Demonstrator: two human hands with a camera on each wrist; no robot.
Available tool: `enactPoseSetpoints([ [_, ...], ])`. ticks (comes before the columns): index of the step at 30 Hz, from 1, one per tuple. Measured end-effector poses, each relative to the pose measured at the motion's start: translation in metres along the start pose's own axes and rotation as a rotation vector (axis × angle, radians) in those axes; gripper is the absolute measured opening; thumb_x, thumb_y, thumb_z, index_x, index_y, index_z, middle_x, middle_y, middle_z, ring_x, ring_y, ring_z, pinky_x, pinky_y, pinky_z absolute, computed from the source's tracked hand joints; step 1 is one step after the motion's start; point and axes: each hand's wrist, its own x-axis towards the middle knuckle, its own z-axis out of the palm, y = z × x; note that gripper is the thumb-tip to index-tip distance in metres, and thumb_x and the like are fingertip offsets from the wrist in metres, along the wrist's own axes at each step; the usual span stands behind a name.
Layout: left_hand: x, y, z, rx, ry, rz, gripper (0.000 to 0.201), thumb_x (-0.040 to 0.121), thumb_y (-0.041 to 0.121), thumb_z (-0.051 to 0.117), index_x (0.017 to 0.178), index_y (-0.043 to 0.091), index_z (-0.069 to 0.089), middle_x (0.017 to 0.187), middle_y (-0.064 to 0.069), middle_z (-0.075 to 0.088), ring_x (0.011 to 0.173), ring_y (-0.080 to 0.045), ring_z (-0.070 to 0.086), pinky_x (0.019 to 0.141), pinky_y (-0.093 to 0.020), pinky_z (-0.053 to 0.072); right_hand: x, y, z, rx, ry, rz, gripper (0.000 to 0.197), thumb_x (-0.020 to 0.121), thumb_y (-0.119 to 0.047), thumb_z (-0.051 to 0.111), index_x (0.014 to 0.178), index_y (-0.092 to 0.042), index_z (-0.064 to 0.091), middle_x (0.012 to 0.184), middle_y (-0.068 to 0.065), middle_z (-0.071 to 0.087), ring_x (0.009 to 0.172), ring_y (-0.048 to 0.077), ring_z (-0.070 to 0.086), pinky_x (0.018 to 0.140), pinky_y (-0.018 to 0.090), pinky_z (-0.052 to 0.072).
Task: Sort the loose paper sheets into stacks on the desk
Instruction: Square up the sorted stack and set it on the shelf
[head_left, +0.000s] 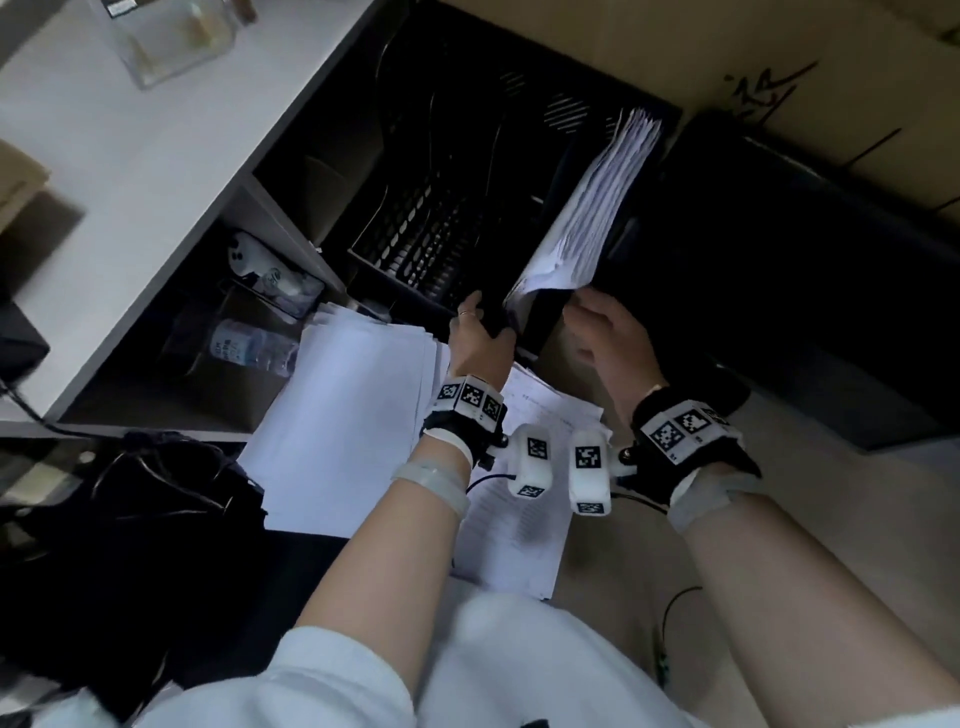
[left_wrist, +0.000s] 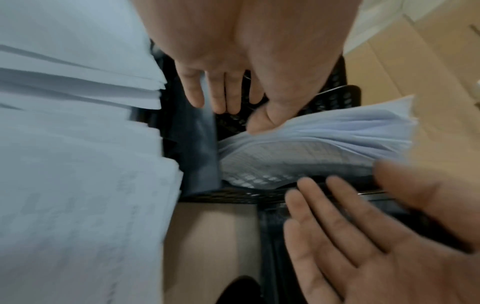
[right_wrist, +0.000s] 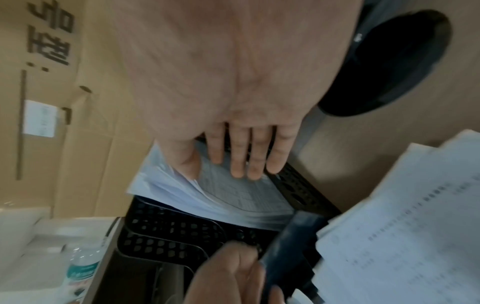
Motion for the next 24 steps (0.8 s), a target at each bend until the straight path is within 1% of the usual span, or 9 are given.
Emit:
enactPoseSetpoints([
  [2,-0.013,-0.031,-0.007,0.027,0.05,-0.107,0.06,0.077,0.015,0.055,0.136,0.018,0.048,0.133,-0.01,0.053,0.111,-0.027,0.058,0.1,-0.043,0.049,0.0,0.029,0.0,-0.032,0.165,0.076,0.017,0.089,-0.015,0.063,0.104,-0.023,0.064,0.092,-0.007,0.061,0.085,0.012,0.058,0.077,0.029,0.048],
  [4,-0.03,-0.06,-0.014,0.128,0.064,-0.199,0.048,0.089,0.01,0.052,0.136,0.017,0.048,0.137,-0.01,0.048,0.114,-0.026,0.054,0.098,-0.035,0.044,-0.004,0.072,-0.004,-0.136,0.307,0.265,0.043,0.085,-0.021,0.067,0.125,-0.01,0.057,0.108,0.001,0.063,0.096,0.02,0.058,0.086,0.032,0.047],
  [6,-0.041,-0.09,-0.019,0.188,0.028,-0.281,0.052,0.092,0.01,0.052,0.142,0.015,0.042,0.142,-0.014,0.046,0.122,-0.032,0.051,0.104,-0.04,0.043,-0.015,0.117,-0.006,-0.263,0.404,0.491,0.075,0.076,-0.036,0.071,0.138,-0.004,0.041,0.129,0.011,0.056,0.113,0.027,0.056,0.097,0.039,0.045],
  [9,-0.049,-0.136,-0.022,0.268,-0.032,-0.352,0.066,0.078,0.013,0.049,0.144,0.014,0.04,0.134,-0.019,0.055,0.111,-0.04,0.059,0.096,-0.052,0.051,-0.037,0.173,0.0,-0.387,0.338,0.809,0.098,0.078,-0.048,0.072,0.147,0.002,0.023,0.146,0.021,0.039,0.131,0.037,0.045,0.107,0.046,0.04],
  [12,-0.065,-0.145,-0.023,0.392,-0.08,-0.36,0.078,0.068,0.016,0.049,0.145,0.016,0.039,0.136,-0.015,0.052,0.118,-0.039,0.053,0.098,-0.053,0.049,-0.052,0.203,0.01,-0.241,0.236,0.838,0.098,0.079,-0.054,0.07,0.15,-0.002,0.028,0.153,0.018,0.035,0.136,0.033,0.041,0.114,0.044,0.034],
  [14,-0.072,-0.144,-0.023,0.463,-0.114,-0.386,0.08,0.072,0.017,0.054,0.15,0.018,0.034,0.142,-0.014,0.044,0.128,-0.038,0.042,0.106,-0.052,0.041,-0.06,0.219,0.011,-0.162,0.249,0.795,0.113,0.061,-0.066,0.078,0.149,-0.012,0.033,0.147,0.01,0.046,0.129,0.03,0.049,0.111,0.046,0.039],
  [16,-0.077,-0.143,-0.024,0.483,-0.157,-0.407,0.088,0.068,0.025,0.055,0.153,0.024,0.029,0.142,-0.014,0.042,0.128,-0.038,0.04,0.106,-0.052,0.04,-0.066,0.221,0.006,-0.129,0.184,0.7,0.098,0.057,-0.06,0.084,0.139,-0.017,0.051,0.134,0.004,0.059,0.118,0.027,0.058,0.105,0.047,0.045],
  [19,-0.091,-0.142,-0.013,0.434,-0.159,-0.385,0.104,0.057,0.029,0.056,0.155,0.032,0.021,0.141,-0.013,0.043,0.122,-0.04,0.044,0.099,-0.051,0.045,-0.073,0.214,-0.005,-0.009,0.186,0.662,0.055,0.084,-0.021,0.077,0.134,-0.01,0.057,0.128,0.007,0.061,0.114,0.03,0.06,0.1,0.041,0.047],
  [24,-0.127,-0.134,0.009,0.373,-0.116,-0.461,0.089,0.077,0.017,0.066,0.153,0.009,0.019,0.153,-0.011,0.019,0.135,-0.034,0.031,0.098,-0.04,0.037,-0.103,0.189,-0.026,-0.024,0.233,0.515,0.036,0.088,0.003,0.061,0.123,-0.004,0.064,0.118,0.009,0.065,0.107,0.027,0.062,0.086,0.03,0.046],
])
